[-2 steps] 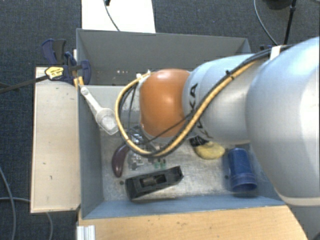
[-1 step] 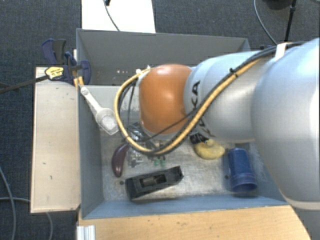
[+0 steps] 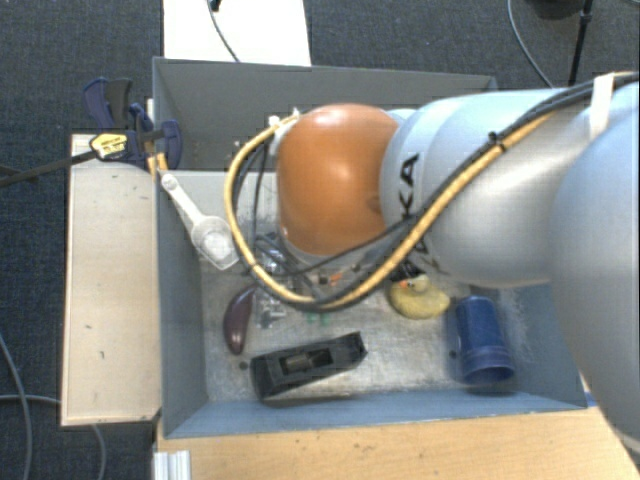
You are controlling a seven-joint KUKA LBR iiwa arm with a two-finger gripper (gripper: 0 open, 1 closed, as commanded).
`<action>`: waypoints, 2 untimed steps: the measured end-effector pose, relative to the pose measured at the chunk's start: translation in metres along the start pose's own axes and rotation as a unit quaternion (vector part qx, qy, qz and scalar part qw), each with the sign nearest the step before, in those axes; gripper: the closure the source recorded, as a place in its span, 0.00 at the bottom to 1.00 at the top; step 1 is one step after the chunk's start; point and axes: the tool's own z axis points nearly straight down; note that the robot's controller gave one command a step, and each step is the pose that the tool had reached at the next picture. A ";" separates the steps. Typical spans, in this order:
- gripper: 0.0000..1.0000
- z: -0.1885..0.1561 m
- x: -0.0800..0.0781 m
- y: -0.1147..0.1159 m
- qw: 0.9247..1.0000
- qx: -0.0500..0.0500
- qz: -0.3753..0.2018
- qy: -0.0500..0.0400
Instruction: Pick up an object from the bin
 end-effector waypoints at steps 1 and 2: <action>1.00 -0.068 -0.017 -0.011 0.999 -0.004 -0.046 -0.001; 0.00 0.018 -0.024 -0.006 0.999 -0.004 -0.033 -0.004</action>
Offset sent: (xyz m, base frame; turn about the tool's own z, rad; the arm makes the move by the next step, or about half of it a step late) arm 0.0227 0.0022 -0.0740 -0.0515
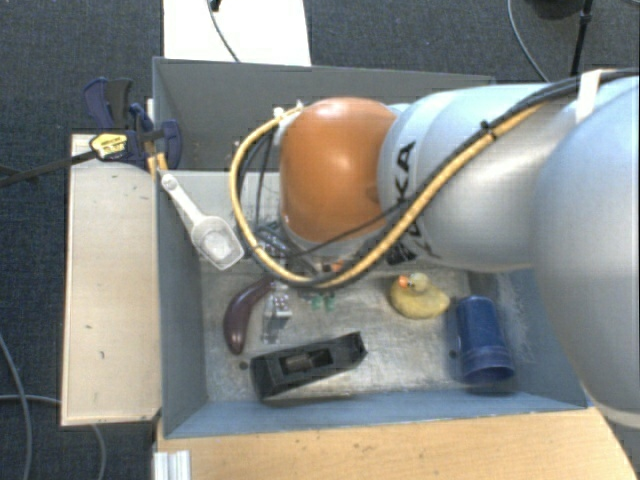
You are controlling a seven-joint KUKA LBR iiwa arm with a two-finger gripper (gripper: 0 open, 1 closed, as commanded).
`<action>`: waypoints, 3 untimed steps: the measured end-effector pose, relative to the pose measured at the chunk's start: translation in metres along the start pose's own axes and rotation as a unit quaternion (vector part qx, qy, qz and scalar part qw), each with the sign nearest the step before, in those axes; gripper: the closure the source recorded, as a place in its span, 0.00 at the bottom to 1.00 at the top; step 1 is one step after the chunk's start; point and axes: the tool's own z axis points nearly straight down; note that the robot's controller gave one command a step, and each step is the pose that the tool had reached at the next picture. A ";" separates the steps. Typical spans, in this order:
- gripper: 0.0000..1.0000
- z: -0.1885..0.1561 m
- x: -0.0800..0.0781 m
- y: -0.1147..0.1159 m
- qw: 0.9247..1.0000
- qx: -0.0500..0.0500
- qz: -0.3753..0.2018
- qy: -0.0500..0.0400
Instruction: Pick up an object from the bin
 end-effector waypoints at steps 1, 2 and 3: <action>0.00 0.060 0.002 0.009 1.000 0.002 0.006 0.005; 1.00 0.121 0.006 0.009 1.000 0.000 0.006 0.000; 1.00 0.121 0.006 0.009 1.000 0.000 0.006 0.000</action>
Offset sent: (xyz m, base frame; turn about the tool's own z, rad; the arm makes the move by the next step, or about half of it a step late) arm -0.0067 0.0090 -0.1224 0.0077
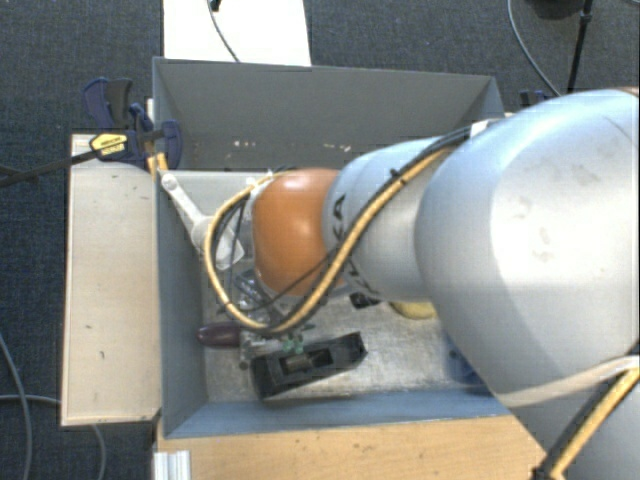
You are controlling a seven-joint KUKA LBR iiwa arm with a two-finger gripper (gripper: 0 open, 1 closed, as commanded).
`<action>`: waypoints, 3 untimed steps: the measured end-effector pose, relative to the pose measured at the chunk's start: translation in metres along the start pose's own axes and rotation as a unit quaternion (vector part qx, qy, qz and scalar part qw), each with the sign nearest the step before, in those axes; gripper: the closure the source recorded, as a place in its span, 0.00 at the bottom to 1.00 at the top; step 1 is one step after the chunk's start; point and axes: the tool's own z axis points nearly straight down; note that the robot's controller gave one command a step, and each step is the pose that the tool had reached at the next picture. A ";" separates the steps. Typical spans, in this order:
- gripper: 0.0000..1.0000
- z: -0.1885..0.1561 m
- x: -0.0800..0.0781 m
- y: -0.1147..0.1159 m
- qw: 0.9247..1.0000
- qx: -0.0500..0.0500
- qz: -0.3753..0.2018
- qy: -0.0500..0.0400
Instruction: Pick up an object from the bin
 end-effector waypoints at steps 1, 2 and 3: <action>1.00 0.000 0.002 0.001 1.000 0.001 0.006 0.000; 1.00 -0.005 0.002 0.002 1.000 0.002 0.008 0.003; 1.00 -0.035 0.000 -0.014 0.998 0.000 -0.060 -0.002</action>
Offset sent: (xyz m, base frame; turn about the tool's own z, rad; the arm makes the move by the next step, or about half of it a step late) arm 0.0136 0.0176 0.1382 0.0343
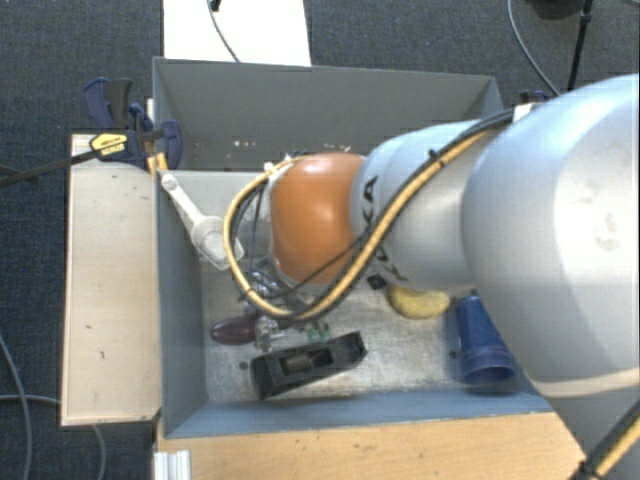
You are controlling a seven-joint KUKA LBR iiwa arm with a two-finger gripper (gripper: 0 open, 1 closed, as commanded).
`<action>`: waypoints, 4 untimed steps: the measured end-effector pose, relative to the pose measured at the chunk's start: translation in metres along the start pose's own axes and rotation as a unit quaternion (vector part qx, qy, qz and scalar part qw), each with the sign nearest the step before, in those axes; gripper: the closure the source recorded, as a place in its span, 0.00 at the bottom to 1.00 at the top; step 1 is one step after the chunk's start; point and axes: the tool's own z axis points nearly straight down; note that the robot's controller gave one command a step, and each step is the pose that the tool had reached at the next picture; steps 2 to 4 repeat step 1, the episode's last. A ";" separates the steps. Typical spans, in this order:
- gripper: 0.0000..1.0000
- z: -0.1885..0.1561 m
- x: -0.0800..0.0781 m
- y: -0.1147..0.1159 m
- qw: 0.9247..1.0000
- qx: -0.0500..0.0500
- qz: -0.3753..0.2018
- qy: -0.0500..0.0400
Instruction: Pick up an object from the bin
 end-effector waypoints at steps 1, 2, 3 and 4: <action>1.00 -0.091 -0.025 -0.027 0.999 0.001 0.050 0.004; 1.00 -0.091 -0.025 -0.027 0.999 0.001 0.050 0.004; 1.00 -0.091 -0.025 -0.027 0.999 0.001 0.050 0.004; 1.00 -0.091 -0.025 -0.027 0.999 0.001 0.050 0.004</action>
Offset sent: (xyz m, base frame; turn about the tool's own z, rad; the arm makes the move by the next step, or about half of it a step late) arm 0.0000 0.0000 0.0000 0.0000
